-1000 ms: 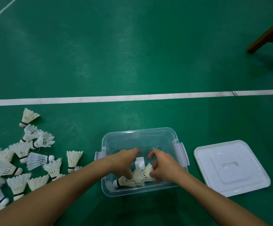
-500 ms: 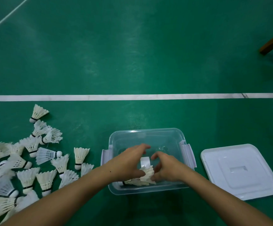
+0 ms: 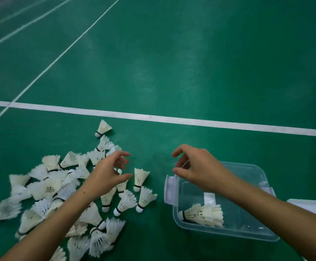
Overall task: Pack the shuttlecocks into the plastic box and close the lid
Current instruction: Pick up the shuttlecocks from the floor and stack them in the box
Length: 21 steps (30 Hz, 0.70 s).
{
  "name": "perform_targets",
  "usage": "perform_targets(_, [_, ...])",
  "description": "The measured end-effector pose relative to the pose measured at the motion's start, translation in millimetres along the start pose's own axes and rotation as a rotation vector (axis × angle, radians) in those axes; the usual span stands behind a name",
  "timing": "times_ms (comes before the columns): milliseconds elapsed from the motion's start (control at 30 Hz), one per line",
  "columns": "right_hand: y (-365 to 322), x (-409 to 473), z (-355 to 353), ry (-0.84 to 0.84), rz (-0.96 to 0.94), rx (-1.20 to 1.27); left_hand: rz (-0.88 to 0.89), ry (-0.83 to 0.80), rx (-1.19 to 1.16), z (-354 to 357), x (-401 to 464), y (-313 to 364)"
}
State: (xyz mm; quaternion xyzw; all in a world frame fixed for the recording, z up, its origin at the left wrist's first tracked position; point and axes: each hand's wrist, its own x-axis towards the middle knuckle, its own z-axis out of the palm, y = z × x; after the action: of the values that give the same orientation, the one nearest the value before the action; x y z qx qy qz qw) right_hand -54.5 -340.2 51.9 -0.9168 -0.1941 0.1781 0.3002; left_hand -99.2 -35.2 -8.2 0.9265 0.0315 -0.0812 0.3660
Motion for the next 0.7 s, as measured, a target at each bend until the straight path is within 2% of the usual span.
perform_targets(233, [-45,81,55,-0.089,-0.160,-0.107,-0.132,0.053,0.235,-17,-2,-70])
perform_targets(400, [-46,117,98,-0.227,-0.118,-0.206,-0.275,0.114,0.247,-12,6,-93])
perform_targets(500, [-38,129,119,-0.280,-0.089,-0.249,-0.289,0.030,0.175,-9,15,-100])
perform_targets(600, [-31,135,133,-0.306,-0.060,-0.265,-0.226,-0.112,-0.022,-8,23,-104])
perform_targets(700, [-25,140,141,-0.317,-0.039,-0.278,-0.196,-0.263,-0.048,-6,29,-98])
